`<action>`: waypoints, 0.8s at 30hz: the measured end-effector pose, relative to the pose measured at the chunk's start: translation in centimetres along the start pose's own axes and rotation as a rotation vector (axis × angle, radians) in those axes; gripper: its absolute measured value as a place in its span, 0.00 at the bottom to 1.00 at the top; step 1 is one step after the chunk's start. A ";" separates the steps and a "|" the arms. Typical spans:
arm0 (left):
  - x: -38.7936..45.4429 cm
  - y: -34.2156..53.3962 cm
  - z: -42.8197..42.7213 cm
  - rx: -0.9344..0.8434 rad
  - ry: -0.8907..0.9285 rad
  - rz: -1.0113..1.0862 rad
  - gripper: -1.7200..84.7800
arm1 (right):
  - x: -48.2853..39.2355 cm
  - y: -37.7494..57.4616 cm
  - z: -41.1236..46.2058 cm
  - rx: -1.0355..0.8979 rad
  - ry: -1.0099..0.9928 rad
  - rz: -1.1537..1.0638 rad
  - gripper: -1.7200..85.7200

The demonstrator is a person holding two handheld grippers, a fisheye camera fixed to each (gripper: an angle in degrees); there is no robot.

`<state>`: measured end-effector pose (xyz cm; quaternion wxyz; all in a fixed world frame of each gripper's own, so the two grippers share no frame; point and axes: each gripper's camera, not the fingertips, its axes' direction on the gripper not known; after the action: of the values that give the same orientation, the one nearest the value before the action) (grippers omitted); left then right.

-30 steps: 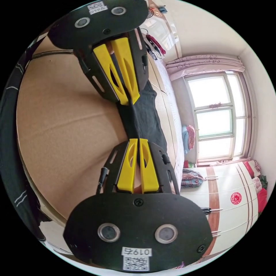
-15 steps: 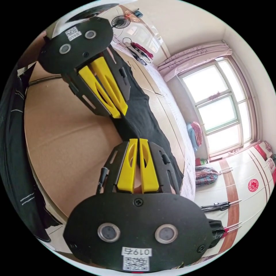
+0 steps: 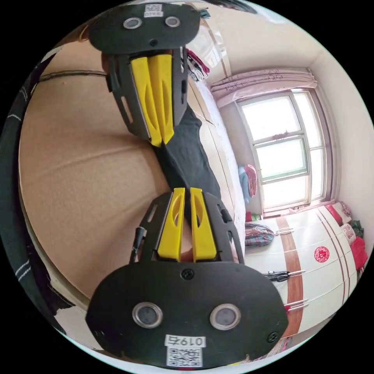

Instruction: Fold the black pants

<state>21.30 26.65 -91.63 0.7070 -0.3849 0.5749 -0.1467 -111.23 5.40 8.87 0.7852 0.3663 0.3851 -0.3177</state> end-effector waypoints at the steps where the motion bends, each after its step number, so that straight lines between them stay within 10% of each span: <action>1: 0.0 0.0 0.0 0.001 0.003 -0.003 0.03 | -0.1 0.3 0.3 -0.019 0.017 -0.017 0.04; 24: 0.4 1.8 2.4 -0.006 0.041 -0.021 0.03 | 9.5 9.3 5.4 -0.285 0.083 0.176 0.05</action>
<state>23.24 28.49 -93.11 0.6924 -0.3900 0.5856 -0.1599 -97.18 3.91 6.35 0.8375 0.2963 0.4249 -0.1741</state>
